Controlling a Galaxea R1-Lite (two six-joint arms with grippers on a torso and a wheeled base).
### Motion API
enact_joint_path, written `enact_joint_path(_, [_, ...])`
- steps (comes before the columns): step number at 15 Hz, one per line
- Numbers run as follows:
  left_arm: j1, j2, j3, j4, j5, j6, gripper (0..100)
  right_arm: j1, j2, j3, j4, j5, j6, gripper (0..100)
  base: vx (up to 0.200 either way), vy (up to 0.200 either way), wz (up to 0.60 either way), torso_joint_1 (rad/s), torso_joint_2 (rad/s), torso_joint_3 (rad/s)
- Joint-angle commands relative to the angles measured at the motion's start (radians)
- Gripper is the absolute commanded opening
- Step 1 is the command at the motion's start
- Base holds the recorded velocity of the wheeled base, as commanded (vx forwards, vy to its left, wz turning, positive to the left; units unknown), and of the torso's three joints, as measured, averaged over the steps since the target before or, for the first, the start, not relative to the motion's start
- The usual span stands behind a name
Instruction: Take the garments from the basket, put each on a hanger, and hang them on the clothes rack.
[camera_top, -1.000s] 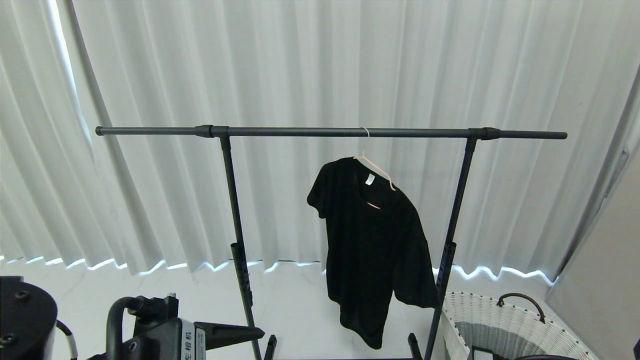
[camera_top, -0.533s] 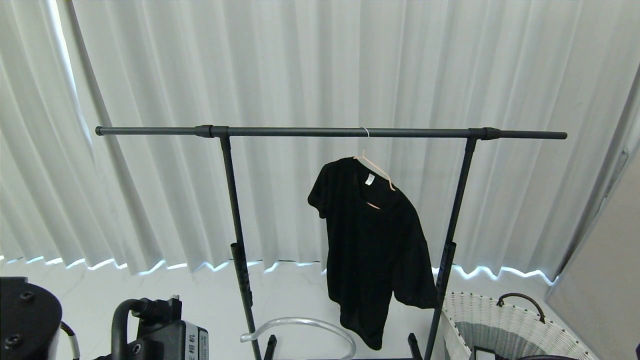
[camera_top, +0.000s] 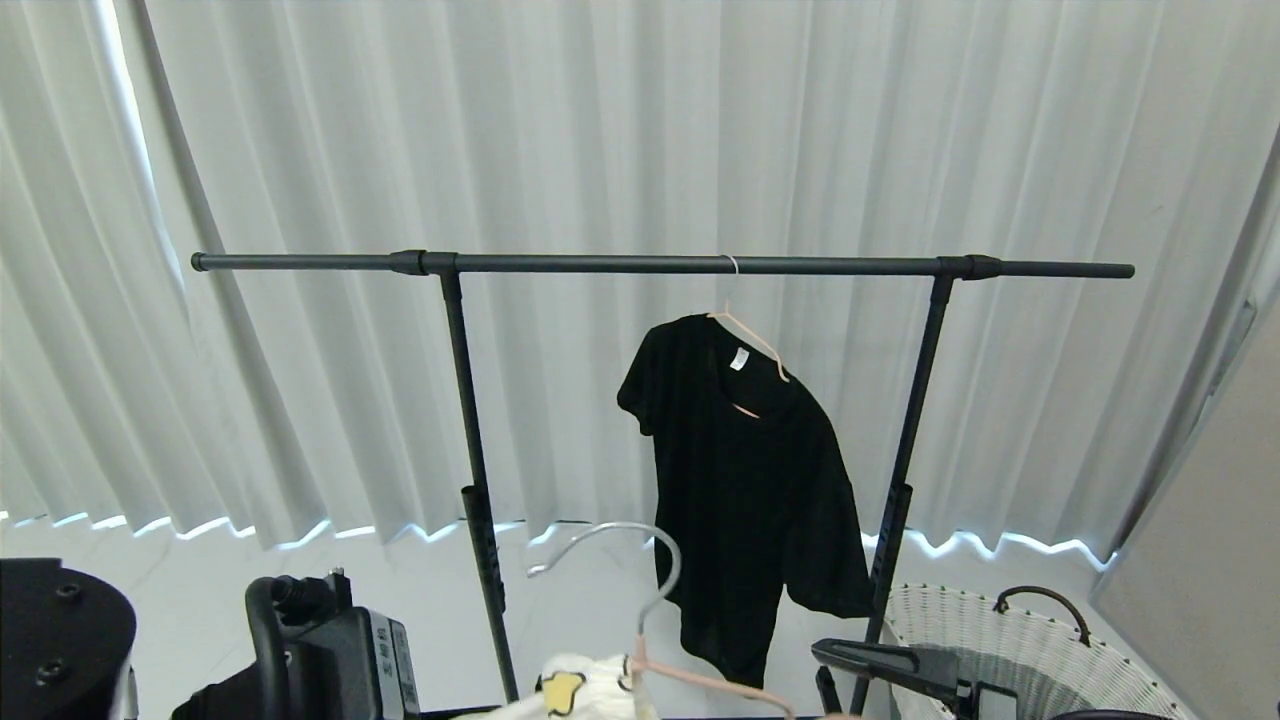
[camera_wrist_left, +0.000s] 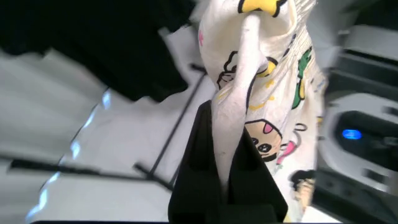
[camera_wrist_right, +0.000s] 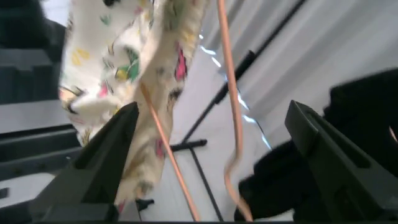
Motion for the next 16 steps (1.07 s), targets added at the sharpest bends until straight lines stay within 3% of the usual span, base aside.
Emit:
enact_joint_path(1, [0.066,-0.007,0.014,-0.001,0.073,0.0,0,-0.047,-0.026,0.039,0.0,0.001,0.004,100,0.0,0.0,0.0,0.0,0.0,0.0])
enact_joint_path(3, [0.1,-0.013,0.003,-0.024,0.114,-0.001,0,-0.073,-0.023,0.055,0.0,0.001,0.035,100,0.0,0.0,0.0,0.0,0.0,0.0])
enact_joint_path(5, [0.11,-0.012,-0.031,-0.09,0.119,-0.001,0,-0.076,0.031,0.044,0.002,-0.001,0.17,100,0.0,0.0,0.0,0.0,0.0,0.0])
enact_joint_path(8, [0.116,-0.01,-0.103,-0.099,0.159,-0.006,0,-0.078,0.138,-0.073,0.002,-0.009,0.406,100,0.0,0.0,0.0,0.0,0.0,0.0])
enact_joint_path(11, [0.116,-0.012,-0.14,-0.099,0.16,-0.003,0,-0.104,0.243,-0.229,0.003,-0.124,0.612,100,0.0,0.0,0.0,0.0,0.0,0.0])
enact_joint_path(16, [0.112,-0.01,-0.157,-0.099,0.159,0.0,0,-0.139,0.316,-0.289,0.003,-0.145,0.635,100,0.0,0.0,0.0,0.0,0.0,0.0])
